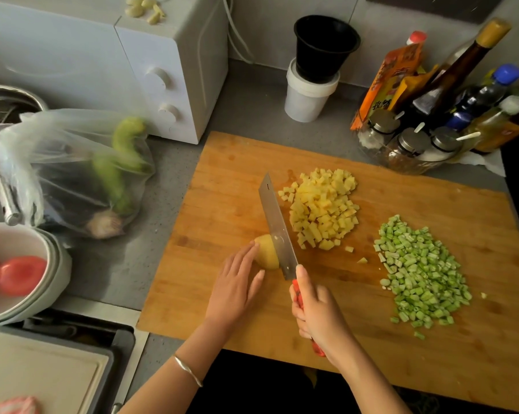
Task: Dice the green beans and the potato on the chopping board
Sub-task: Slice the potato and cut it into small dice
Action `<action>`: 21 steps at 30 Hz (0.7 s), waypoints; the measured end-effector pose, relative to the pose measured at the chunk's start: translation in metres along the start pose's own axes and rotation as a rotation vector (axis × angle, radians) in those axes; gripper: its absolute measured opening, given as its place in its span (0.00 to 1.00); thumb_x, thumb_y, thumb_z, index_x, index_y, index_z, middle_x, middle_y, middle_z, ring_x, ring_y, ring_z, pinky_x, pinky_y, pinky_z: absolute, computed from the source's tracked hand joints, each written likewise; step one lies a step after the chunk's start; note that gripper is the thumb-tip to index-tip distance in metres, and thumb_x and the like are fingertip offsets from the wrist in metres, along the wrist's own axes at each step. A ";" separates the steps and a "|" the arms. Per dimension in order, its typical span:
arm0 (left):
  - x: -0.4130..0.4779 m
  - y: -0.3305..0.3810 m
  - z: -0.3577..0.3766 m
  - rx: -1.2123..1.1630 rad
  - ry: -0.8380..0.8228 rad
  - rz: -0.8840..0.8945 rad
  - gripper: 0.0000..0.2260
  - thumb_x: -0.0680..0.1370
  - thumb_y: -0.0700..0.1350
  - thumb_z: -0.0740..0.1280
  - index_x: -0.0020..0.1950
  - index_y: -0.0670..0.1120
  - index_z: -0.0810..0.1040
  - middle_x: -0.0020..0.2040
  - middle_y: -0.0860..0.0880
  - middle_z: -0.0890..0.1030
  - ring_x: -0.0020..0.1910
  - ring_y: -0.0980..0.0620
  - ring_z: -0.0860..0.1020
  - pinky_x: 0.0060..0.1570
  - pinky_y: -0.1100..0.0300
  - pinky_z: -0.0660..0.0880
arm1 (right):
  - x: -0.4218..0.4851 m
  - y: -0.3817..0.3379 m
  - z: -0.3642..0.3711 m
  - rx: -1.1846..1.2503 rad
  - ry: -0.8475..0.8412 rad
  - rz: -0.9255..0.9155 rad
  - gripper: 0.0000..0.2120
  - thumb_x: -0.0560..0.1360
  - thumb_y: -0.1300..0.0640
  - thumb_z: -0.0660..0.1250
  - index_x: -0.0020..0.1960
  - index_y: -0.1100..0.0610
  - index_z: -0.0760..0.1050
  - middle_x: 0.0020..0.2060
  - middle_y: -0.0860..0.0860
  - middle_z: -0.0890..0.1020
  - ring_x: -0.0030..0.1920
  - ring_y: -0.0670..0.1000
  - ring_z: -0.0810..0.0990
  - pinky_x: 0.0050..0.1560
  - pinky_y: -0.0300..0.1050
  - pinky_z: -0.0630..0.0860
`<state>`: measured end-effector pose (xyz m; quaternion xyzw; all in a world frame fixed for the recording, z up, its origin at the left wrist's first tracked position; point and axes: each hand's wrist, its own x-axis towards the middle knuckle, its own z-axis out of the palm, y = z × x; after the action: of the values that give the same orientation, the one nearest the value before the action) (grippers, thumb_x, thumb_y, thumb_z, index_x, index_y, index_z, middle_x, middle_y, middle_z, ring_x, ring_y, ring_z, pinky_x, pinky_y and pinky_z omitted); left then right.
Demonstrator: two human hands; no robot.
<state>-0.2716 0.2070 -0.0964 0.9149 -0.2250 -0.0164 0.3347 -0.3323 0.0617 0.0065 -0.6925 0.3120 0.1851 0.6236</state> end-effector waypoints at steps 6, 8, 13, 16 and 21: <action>-0.008 -0.004 -0.001 0.084 -0.095 0.055 0.25 0.83 0.59 0.47 0.74 0.47 0.64 0.74 0.50 0.65 0.73 0.52 0.62 0.73 0.56 0.53 | 0.004 0.003 0.005 -0.046 -0.004 0.001 0.28 0.71 0.32 0.51 0.36 0.57 0.64 0.23 0.50 0.61 0.21 0.47 0.58 0.23 0.39 0.54; -0.008 -0.003 -0.002 0.081 -0.098 0.051 0.25 0.83 0.58 0.48 0.74 0.47 0.64 0.74 0.50 0.66 0.73 0.53 0.63 0.73 0.56 0.53 | 0.004 0.003 0.005 -0.050 -0.009 0.004 0.27 0.72 0.32 0.51 0.36 0.57 0.64 0.24 0.50 0.61 0.21 0.47 0.59 0.23 0.39 0.54; -0.008 -0.003 -0.002 0.072 -0.096 0.046 0.24 0.83 0.58 0.47 0.74 0.48 0.65 0.73 0.50 0.66 0.73 0.53 0.62 0.73 0.56 0.53 | 0.007 0.002 0.008 -0.091 0.005 0.004 0.26 0.78 0.37 0.51 0.34 0.56 0.63 0.23 0.48 0.61 0.20 0.45 0.59 0.23 0.38 0.55; -0.008 -0.003 -0.002 0.066 -0.091 0.045 0.23 0.83 0.57 0.48 0.74 0.48 0.65 0.73 0.50 0.67 0.73 0.53 0.62 0.73 0.57 0.53 | 0.009 0.005 0.010 -0.127 0.023 -0.001 0.26 0.78 0.36 0.50 0.33 0.56 0.62 0.23 0.48 0.61 0.21 0.45 0.59 0.23 0.37 0.57; -0.007 -0.002 -0.003 0.054 -0.079 0.041 0.23 0.82 0.56 0.49 0.73 0.48 0.66 0.73 0.50 0.67 0.73 0.53 0.63 0.73 0.58 0.52 | 0.014 0.001 0.011 -0.170 0.005 0.061 0.27 0.79 0.36 0.49 0.32 0.55 0.60 0.22 0.47 0.61 0.21 0.46 0.59 0.25 0.40 0.56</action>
<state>-0.2768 0.2134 -0.0968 0.9175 -0.2570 -0.0394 0.3011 -0.3213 0.0693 -0.0055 -0.7336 0.3179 0.2281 0.5557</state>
